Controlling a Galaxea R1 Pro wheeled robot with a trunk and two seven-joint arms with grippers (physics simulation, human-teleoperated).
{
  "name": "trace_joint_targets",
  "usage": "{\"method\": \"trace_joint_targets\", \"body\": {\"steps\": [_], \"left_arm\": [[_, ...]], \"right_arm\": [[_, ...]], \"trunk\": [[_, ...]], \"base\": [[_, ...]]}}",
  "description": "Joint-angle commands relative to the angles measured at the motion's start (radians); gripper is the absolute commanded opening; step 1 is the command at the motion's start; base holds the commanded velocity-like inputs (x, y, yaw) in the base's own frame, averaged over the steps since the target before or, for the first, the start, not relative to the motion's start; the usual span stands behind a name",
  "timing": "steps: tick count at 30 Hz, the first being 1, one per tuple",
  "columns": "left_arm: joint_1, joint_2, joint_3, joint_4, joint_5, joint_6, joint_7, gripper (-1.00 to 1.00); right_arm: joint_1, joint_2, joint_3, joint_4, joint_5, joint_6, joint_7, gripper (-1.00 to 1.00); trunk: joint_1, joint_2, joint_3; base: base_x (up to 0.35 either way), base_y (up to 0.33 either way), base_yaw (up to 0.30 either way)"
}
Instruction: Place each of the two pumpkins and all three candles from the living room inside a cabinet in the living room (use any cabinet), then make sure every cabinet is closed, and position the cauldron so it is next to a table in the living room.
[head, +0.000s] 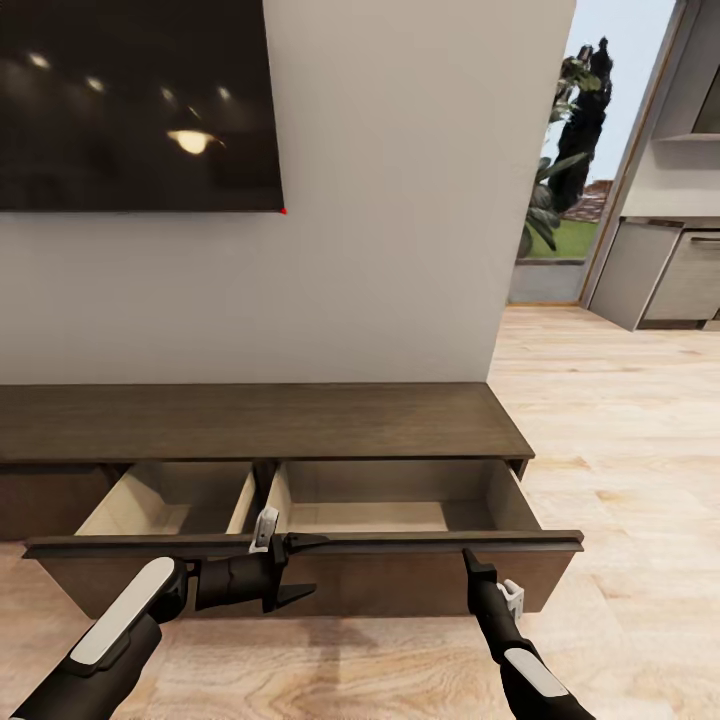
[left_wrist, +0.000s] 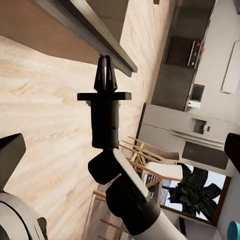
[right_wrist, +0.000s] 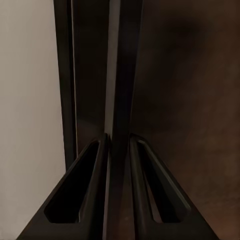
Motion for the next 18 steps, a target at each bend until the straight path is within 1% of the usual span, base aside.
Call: {"method": "trace_joint_targets", "body": {"steps": [1, 9, 18], "left_arm": [[-0.001, 0.001, -0.001, 0.0, 0.011, 0.0, 0.009, 1.0], [-0.001, -0.001, -0.001, 0.0, 0.011, 0.0, 0.009, 1.0], [-0.001, -0.001, -0.001, 0.0, 0.011, 0.0, 0.009, 1.0]], "right_arm": [[-0.001, 0.001, 0.008, -0.013, -0.001, 0.0, 0.01, -1.0], [-0.001, 0.001, 0.008, -0.013, -0.002, 0.0, 0.01, -1.0], [-0.001, 0.001, 0.008, -0.013, -0.002, 0.0, 0.01, -1.0]], "trunk": [[0.0, -0.001, -0.001], [0.0, -0.001, -0.001], [0.0, -0.001, -0.001]], "base": [[-0.002, 0.0, 0.0], [-0.045, 0.0, 0.0], [-0.007, 0.0, 0.0]]}}
